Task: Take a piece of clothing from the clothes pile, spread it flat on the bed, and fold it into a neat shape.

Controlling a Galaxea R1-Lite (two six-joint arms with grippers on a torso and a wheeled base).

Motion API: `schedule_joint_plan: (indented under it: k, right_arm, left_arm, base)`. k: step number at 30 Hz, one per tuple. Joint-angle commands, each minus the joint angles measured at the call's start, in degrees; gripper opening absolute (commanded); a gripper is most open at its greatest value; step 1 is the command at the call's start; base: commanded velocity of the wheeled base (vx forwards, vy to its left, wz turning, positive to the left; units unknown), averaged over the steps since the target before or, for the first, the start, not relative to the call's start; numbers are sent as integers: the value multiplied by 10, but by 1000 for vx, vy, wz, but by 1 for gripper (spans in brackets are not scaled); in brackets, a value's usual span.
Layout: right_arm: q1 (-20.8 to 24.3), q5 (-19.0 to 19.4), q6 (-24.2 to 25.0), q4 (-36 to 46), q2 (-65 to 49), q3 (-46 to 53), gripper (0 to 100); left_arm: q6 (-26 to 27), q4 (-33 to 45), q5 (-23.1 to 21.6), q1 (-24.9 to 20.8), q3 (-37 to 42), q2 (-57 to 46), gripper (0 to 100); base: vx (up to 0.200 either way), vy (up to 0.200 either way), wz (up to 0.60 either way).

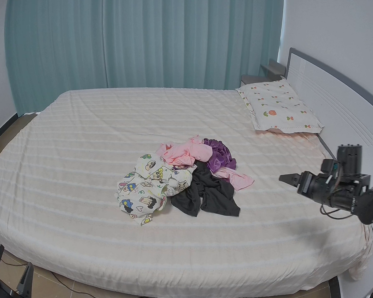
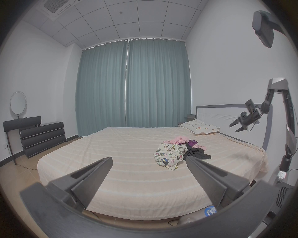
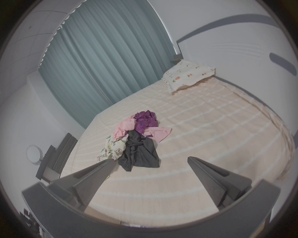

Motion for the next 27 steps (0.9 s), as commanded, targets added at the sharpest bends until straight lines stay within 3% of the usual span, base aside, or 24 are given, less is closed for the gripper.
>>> schedule_joint_plan:
  k: [1, 15, 20, 27]
  right_arm:
    - [79, -78, 79, -66, 340, -213, 100]
    - [106, -87, 84, 43, 479, -416, 100]
    - [107, -126, 84, 117, 533, -547, 100]
    - [106, -152, 82, 157, 557, -597, 100]
  left_arm:
    - [1, 0, 0, 0, 8, -3, 100]
    - [2, 0, 0, 0, 8, -3, 100]
    - [0, 0, 0, 0, 8, -3, 100]
    - [-2, 0, 0, 0, 8, -4, 100]
  base:
    - [0, 0, 0]
    - [0, 0, 0]
    - [0, 0, 0]
    - [0, 0, 0]
